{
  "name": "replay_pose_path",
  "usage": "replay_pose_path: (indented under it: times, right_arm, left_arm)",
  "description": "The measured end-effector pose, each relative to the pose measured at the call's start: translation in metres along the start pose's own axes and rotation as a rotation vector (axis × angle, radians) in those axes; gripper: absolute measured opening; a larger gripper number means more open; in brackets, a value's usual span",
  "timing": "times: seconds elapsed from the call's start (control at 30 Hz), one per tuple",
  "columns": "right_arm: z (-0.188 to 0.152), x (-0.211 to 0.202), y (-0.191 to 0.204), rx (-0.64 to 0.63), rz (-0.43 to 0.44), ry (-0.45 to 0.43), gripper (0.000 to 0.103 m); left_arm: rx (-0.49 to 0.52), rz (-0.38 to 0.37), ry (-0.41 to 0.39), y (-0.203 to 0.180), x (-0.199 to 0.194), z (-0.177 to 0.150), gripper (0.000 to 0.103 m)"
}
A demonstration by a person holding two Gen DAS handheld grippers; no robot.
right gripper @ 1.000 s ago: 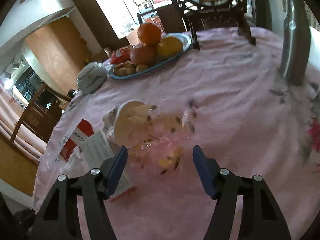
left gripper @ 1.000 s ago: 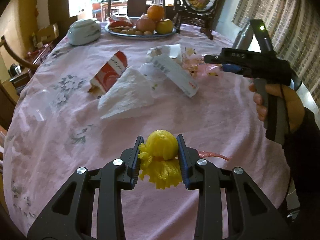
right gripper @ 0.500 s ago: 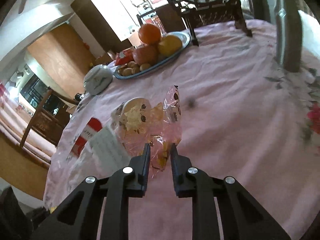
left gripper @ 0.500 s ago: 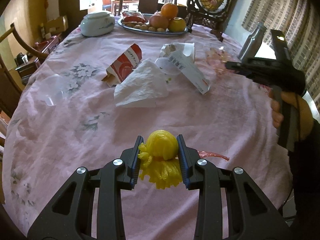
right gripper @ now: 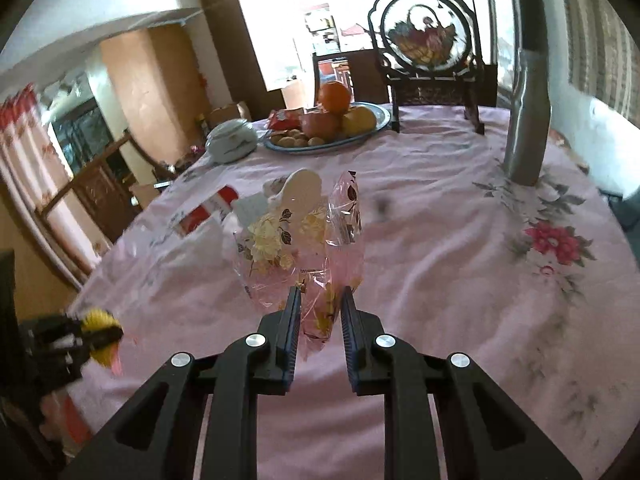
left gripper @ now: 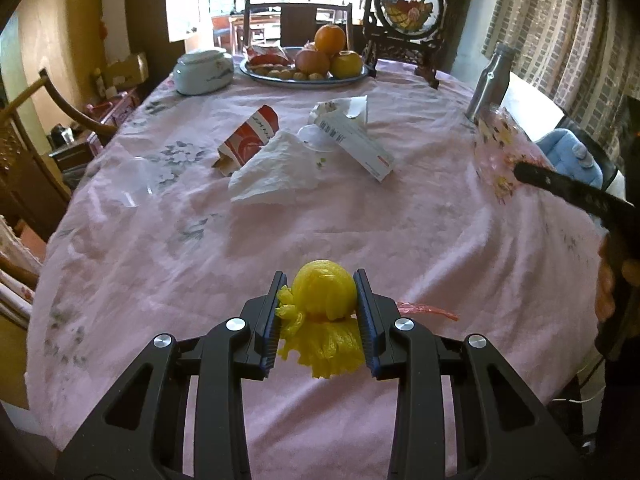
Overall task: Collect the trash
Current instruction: 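Carry the yellow wrapper and pink bag toward the orange basket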
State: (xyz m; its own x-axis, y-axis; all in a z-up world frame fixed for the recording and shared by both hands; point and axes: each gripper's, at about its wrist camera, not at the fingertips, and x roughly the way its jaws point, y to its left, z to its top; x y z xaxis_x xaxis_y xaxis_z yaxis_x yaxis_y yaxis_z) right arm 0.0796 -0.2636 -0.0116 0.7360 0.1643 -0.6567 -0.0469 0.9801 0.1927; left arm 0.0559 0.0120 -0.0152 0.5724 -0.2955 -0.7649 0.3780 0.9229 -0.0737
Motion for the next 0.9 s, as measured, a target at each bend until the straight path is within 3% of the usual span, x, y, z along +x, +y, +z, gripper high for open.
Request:
replay_pose_path:
  times: [0.3,0.9]
  right_arm:
    - [-0.033,-0.027,0.053,-0.138,0.077,-0.003,0.020]
    - [-0.075,-0.049,0.193,-0.386,0.220,-0.019,0.020]
  left_arm:
    - [-0.013,0.045,-0.039,-0.005,-0.029,-0.020,0.035]
    - [-0.215,0.237,-0.144,0.075,-0.109,-0.083,0.035]
